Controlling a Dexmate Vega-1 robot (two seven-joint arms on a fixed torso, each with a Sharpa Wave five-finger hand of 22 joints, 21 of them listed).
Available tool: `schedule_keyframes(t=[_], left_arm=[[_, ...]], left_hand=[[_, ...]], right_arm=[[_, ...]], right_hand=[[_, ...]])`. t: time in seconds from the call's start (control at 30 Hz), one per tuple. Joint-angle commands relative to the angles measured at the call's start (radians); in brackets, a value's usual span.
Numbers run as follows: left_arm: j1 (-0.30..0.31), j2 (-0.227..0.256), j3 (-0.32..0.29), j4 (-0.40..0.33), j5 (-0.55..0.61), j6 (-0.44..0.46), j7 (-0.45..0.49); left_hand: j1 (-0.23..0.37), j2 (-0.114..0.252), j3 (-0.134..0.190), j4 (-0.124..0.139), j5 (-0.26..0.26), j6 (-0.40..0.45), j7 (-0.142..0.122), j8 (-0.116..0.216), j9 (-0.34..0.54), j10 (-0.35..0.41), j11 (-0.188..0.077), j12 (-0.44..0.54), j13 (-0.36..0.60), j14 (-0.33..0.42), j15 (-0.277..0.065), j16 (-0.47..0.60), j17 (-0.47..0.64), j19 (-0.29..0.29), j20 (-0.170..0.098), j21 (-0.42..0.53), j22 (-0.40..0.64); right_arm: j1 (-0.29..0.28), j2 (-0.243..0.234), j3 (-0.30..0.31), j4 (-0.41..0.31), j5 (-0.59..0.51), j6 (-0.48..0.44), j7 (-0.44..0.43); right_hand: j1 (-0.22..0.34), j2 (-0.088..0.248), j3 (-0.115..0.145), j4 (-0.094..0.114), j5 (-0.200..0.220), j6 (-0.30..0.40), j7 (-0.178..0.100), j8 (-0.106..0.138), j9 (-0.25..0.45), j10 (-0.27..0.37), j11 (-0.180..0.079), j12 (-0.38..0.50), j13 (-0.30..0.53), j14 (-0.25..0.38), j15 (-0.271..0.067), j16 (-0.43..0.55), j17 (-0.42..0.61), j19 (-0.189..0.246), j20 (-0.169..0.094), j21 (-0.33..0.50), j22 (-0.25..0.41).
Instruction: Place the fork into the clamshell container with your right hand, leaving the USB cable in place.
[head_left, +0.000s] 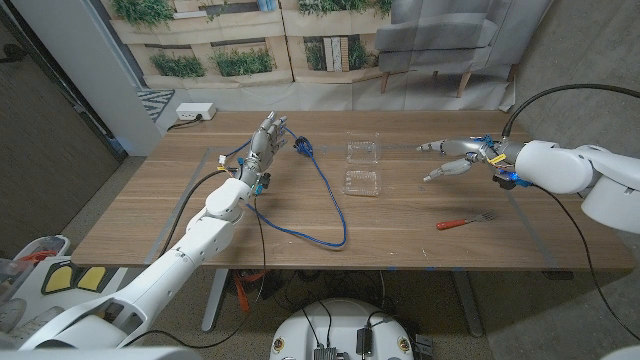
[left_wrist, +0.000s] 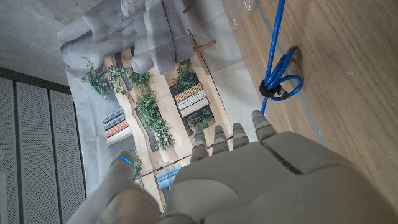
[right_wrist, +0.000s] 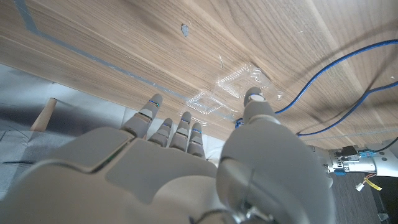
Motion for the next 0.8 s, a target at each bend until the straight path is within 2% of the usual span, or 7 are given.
schedule_keyframes(t=[0.03, 0.43, 0.8], left_arm=[[-0.01, -0.011, 0.007, 0.011, -0.002, -0.001, -0.006], [-0.011, -0.012, 0.012, 0.005, 0.0, 0.005, -0.008], [-0.009, -0.017, 0.015, 0.016, -0.004, 0.0, -0.014]], left_hand=[[0.002, -0.001, 0.001, -0.007, 0.0, 0.007, -0.003, 0.002, 0.002, 0.004, -0.001, 0.004, 0.004, -0.002, -0.001, 0.006, 0.003, 0.001, -0.002, 0.005, 0.003], [0.002, 0.0, 0.001, -0.008, 0.0, 0.008, -0.003, 0.001, 0.002, 0.005, 0.003, 0.004, 0.004, -0.002, 0.0, 0.007, 0.003, 0.0, -0.002, 0.005, 0.003], [0.002, 0.001, 0.0, -0.01, 0.0, 0.009, -0.003, 0.0, 0.002, 0.011, 0.0, 0.006, 0.004, 0.001, -0.001, 0.008, 0.003, 0.001, -0.001, 0.006, 0.003]], right_arm=[[-0.016, -0.008, 0.029, 0.003, -0.029, 0.011, 0.037], [-0.064, 0.017, 0.083, 0.01, -0.073, 0.049, 0.092], [-0.084, 0.05, 0.104, 0.001, -0.127, 0.054, 0.137]], right_hand=[[0.007, 0.004, 0.0, 0.002, 0.002, 0.018, -0.001, 0.009, 0.003, 0.018, 0.001, 0.01, 0.002, 0.009, -0.102, 0.006, 0.001, 0.011, 0.001, -0.002, 0.003], [0.009, 0.003, -0.002, 0.002, 0.002, 0.022, 0.0, 0.007, 0.002, 0.025, 0.001, 0.011, 0.001, 0.026, -0.106, 0.011, 0.0, 0.02, 0.002, 0.0, 0.003], [0.01, 0.003, -0.003, 0.003, 0.002, 0.023, 0.0, 0.005, 0.002, 0.024, 0.001, 0.01, 0.001, 0.032, -0.107, 0.012, 0.001, 0.023, 0.004, 0.0, 0.003]])
